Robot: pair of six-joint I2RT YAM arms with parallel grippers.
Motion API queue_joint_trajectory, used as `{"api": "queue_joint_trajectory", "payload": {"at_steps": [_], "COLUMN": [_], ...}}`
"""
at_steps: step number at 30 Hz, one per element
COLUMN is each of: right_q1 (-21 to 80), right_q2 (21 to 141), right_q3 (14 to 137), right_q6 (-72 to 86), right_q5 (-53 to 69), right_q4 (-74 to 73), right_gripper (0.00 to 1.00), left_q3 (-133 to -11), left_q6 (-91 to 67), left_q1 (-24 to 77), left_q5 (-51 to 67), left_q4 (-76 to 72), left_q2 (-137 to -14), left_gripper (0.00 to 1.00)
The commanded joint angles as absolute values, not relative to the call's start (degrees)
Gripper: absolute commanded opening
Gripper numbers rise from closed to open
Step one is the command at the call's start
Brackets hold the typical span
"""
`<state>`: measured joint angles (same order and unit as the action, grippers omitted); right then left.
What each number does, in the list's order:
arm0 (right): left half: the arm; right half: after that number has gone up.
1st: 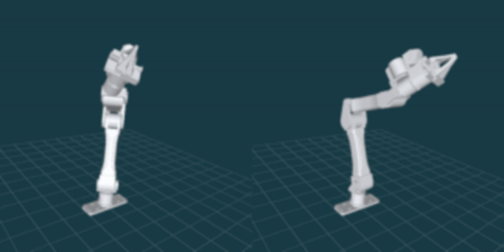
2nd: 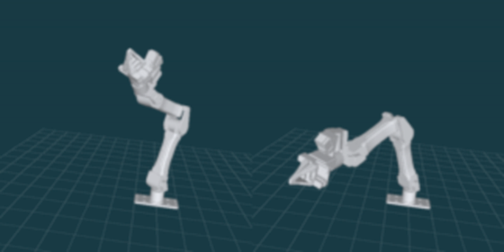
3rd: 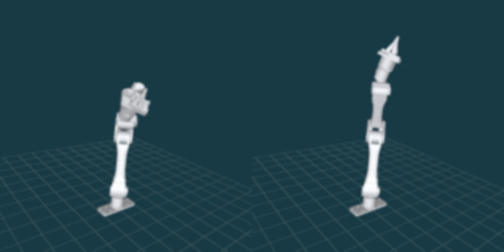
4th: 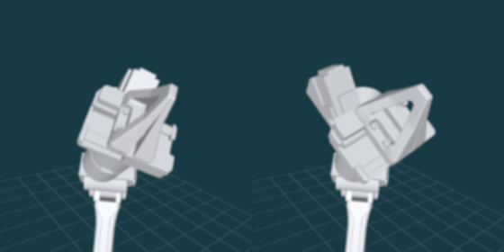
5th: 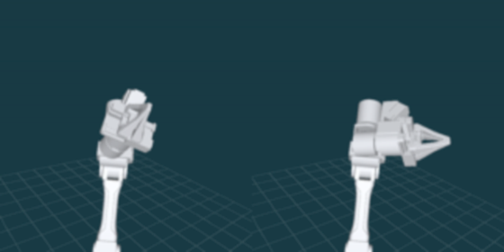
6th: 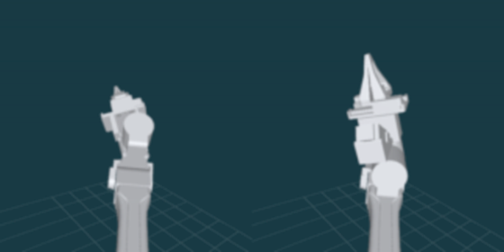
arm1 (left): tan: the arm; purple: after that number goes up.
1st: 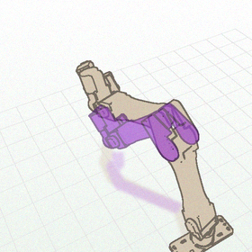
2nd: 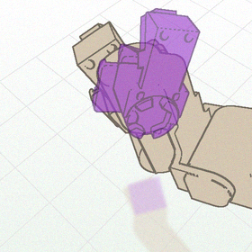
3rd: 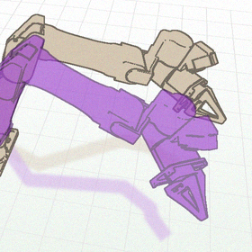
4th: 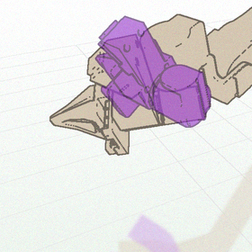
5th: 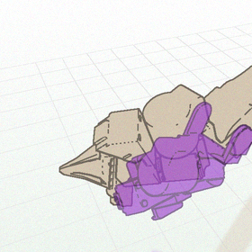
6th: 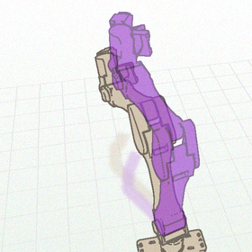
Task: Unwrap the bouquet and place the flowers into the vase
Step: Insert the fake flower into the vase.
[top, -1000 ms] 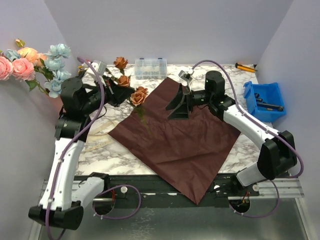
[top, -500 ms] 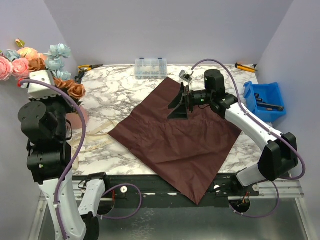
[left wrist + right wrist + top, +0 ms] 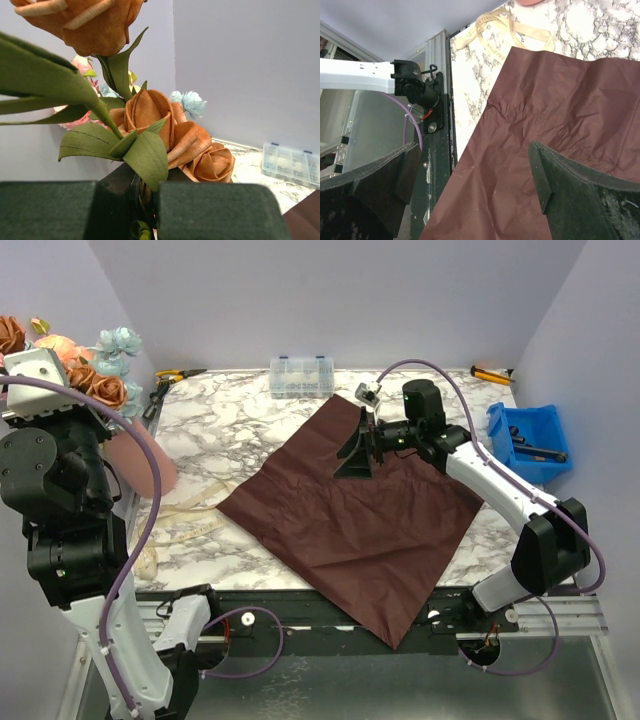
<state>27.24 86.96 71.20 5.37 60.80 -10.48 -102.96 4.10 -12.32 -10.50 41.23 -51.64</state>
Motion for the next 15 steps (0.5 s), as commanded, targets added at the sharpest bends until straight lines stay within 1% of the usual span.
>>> {"api": "queue_joint_trajectory", "payload": {"at_steps": [1,15], "right_q1": [26.8,26.7], "right_q2": [88.6,89.9], "right_q3": [73.3,73.5], "right_q6": [4.1,4.3], "right_q5": [59.6,59.6], "right_q4": [-12.1,-12.5], "right_gripper": [1.0,1.0], "left_q3": [-106.4,-114.8], "left_q6": [6.6,5.7], "left_q1": [-12.6,-12.6], "left_q5": [-10.8,-9.3], "left_q4": [40.1,38.9], "left_q2": [-54.0,-57.5], "left_gripper": [0.0,0.0]}}
